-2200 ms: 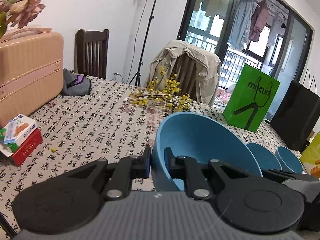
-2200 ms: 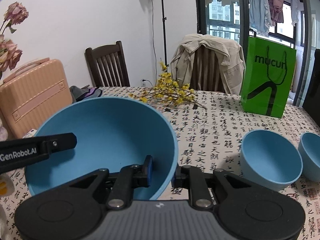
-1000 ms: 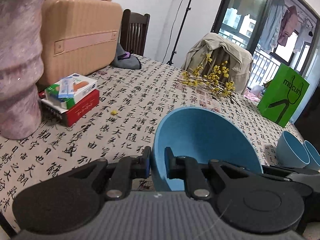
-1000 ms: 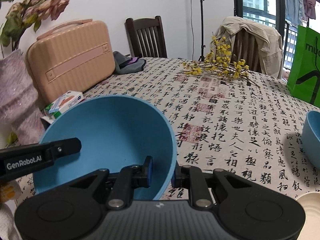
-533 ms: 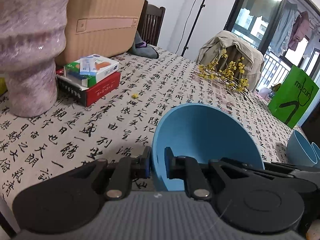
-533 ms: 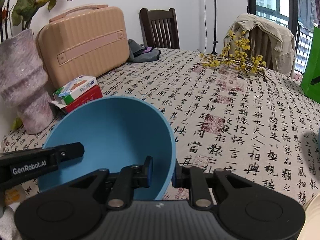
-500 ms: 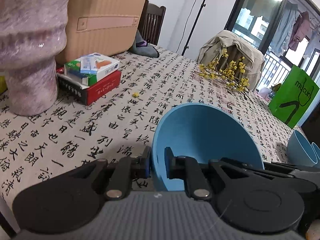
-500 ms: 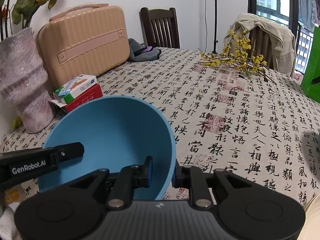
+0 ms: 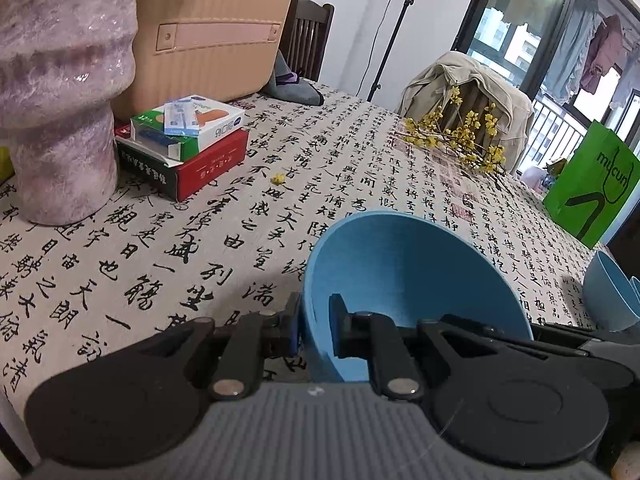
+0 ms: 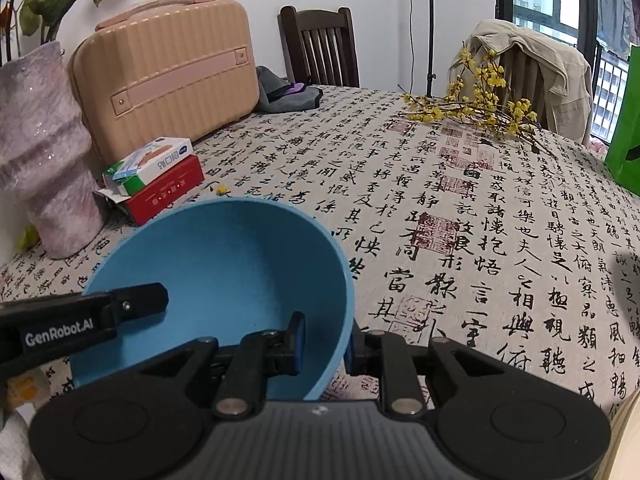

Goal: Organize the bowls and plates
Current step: 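Lower the blue bowl onto the tablecloth and open both grippers, then move both grippers back toward the remaining blue bowls by the green bag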

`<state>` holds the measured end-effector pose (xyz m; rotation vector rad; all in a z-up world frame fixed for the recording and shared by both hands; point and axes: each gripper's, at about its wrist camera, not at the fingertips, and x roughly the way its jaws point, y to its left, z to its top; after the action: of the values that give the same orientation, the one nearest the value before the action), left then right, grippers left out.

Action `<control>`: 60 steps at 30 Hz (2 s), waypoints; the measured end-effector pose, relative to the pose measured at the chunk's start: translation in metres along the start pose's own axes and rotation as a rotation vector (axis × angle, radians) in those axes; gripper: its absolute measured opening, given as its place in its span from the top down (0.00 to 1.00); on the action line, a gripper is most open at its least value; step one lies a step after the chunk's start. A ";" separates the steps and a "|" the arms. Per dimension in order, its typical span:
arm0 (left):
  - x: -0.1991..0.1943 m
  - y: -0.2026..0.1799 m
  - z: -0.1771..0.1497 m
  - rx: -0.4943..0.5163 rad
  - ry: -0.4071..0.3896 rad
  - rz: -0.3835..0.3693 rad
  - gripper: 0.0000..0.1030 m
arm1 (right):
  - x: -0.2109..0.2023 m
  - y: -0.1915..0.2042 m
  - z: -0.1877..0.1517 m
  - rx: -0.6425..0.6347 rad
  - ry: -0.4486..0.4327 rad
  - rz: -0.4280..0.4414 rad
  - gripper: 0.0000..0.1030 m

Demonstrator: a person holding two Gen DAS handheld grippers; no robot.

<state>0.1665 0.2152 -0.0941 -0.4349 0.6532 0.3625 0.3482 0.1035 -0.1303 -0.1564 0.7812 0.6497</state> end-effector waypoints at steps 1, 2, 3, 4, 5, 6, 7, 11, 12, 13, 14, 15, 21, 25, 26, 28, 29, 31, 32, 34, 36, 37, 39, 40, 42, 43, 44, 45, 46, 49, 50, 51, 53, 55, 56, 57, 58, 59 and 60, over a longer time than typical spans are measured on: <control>0.000 0.001 0.000 0.000 0.001 -0.002 0.86 | 0.000 0.000 0.000 0.001 0.000 0.003 0.81; 0.000 0.001 0.000 0.001 0.001 -0.004 0.86 | 0.000 0.000 0.000 0.001 0.000 0.005 0.81; -0.001 0.001 -0.001 0.004 0.000 -0.006 0.86 | 0.000 -0.001 0.001 0.004 0.001 0.010 0.79; -0.002 0.001 -0.001 0.006 -0.001 -0.008 0.85 | 0.001 -0.002 0.001 0.011 0.002 0.019 0.79; -0.002 0.001 -0.001 0.006 -0.001 -0.009 0.85 | 0.001 -0.003 0.001 0.020 0.004 0.026 0.77; -0.002 0.000 -0.001 0.006 -0.002 -0.009 0.85 | 0.001 -0.004 0.001 0.028 0.008 0.039 0.69; -0.002 0.000 -0.001 0.006 -0.003 -0.010 0.85 | 0.001 -0.004 0.001 0.031 0.008 0.048 0.66; -0.005 0.001 -0.001 0.000 -0.016 -0.019 0.66 | -0.004 -0.004 0.001 0.028 -0.020 0.048 0.47; -0.007 0.001 -0.001 -0.004 -0.026 -0.019 0.60 | -0.005 -0.004 0.002 0.032 -0.023 0.050 0.42; -0.010 0.002 -0.001 -0.006 -0.042 -0.016 0.51 | -0.007 -0.005 0.002 0.039 -0.027 0.054 0.41; -0.014 0.001 -0.001 -0.002 -0.061 -0.011 0.48 | -0.009 -0.007 0.002 0.043 -0.032 0.059 0.40; -0.017 0.001 -0.001 0.006 -0.081 -0.005 0.45 | -0.011 -0.007 0.003 0.045 -0.036 0.062 0.40; -0.034 0.001 0.000 0.013 -0.166 -0.004 0.20 | -0.030 -0.016 0.001 0.073 -0.108 0.101 0.22; -0.044 0.000 0.000 0.034 -0.217 0.001 0.07 | -0.039 -0.023 -0.001 0.079 -0.150 0.087 0.12; -0.046 -0.001 -0.001 0.036 -0.229 0.000 0.04 | -0.042 -0.025 -0.002 0.080 -0.157 0.086 0.10; -0.051 -0.001 -0.002 0.034 -0.256 -0.002 0.00 | -0.046 -0.028 -0.002 0.085 -0.170 0.082 0.08; -0.054 -0.001 -0.003 0.030 -0.270 -0.006 0.00 | -0.048 -0.029 -0.003 0.087 -0.176 0.082 0.04; -0.058 -0.001 -0.004 0.025 -0.293 -0.022 0.00 | -0.053 -0.032 -0.005 0.091 -0.194 0.088 0.00; -0.060 -0.002 -0.005 0.023 -0.301 -0.030 0.00 | -0.055 -0.032 -0.005 0.091 -0.202 0.091 0.00; -0.062 -0.005 -0.005 0.033 -0.302 -0.032 0.00 | -0.060 -0.033 -0.007 0.087 -0.215 0.085 0.00; -0.064 -0.007 -0.004 0.030 -0.310 -0.033 0.00 | -0.062 -0.034 -0.007 0.083 -0.223 0.068 0.00; -0.065 -0.008 -0.004 0.030 -0.314 -0.036 0.00 | -0.064 -0.034 -0.008 0.082 -0.228 0.062 0.00; -0.067 -0.011 -0.004 0.030 -0.321 -0.039 0.00 | -0.067 -0.037 -0.009 0.084 -0.238 0.059 0.00; -0.067 -0.012 -0.004 0.031 -0.322 -0.036 0.00 | -0.069 -0.039 -0.009 0.087 -0.243 0.058 0.00; -0.067 -0.016 -0.002 0.035 -0.310 -0.033 0.00 | -0.073 -0.041 -0.009 0.091 -0.250 0.057 0.00; -0.068 -0.017 -0.002 0.034 -0.307 -0.041 0.00 | -0.075 -0.043 -0.010 0.093 -0.255 0.056 0.00; -0.069 -0.018 -0.002 0.033 -0.308 -0.048 0.00 | -0.077 -0.044 -0.010 0.096 -0.259 0.055 0.00; -0.070 -0.020 -0.001 0.035 -0.312 -0.051 0.00 | -0.079 -0.045 -0.011 0.098 -0.263 0.053 0.00; -0.072 -0.022 -0.001 0.037 -0.317 -0.053 0.00 | -0.081 -0.047 -0.011 0.100 -0.268 0.049 0.00; -0.079 -0.027 -0.001 0.045 -0.338 -0.055 0.00 | -0.089 -0.051 -0.012 0.105 -0.281 0.042 0.00; -0.080 -0.029 -0.001 0.049 -0.345 -0.055 0.00 | -0.091 -0.054 -0.012 0.106 -0.286 0.040 0.00; -0.082 -0.031 -0.001 0.052 -0.351 -0.056 0.00 | -0.095 -0.056 -0.012 0.108 -0.292 0.038 0.00; -0.085 -0.035 -0.002 0.057 -0.359 -0.059 0.00 | -0.100 -0.060 -0.013 0.112 -0.304 0.032 0.00; -0.087 -0.040 -0.002 0.061 -0.362 -0.060 0.00 | -0.106 -0.066 -0.014 0.120 -0.314 0.028 0.00; -0.087 -0.042 -0.002 0.063 -0.364 -0.058 0.00 | -0.108 -0.070 -0.015 0.123 -0.319 0.026 0.00; -0.088 -0.045 -0.002 0.064 -0.365 -0.053 0.00 | -0.111 -0.073 -0.016 0.127 -0.322 0.023 0.00; -0.089 -0.047 -0.001 0.064 -0.367 -0.053 0.00 | -0.114 -0.077 -0.017 0.132 -0.326 0.017 0.00; -0.089 -0.049 -0.002 0.065 -0.369 -0.056 0.00 | -0.117 -0.080 -0.018 0.135 -0.329 0.012 0.00; -0.090 -0.052 -0.002 0.067 -0.371 -0.059 0.00 | -0.119 -0.083 -0.018 0.137 -0.332 0.008 0.00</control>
<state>0.1225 0.1539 -0.0229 -0.3107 0.2899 0.3527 0.3243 -0.0271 -0.0688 0.0794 0.5035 0.6083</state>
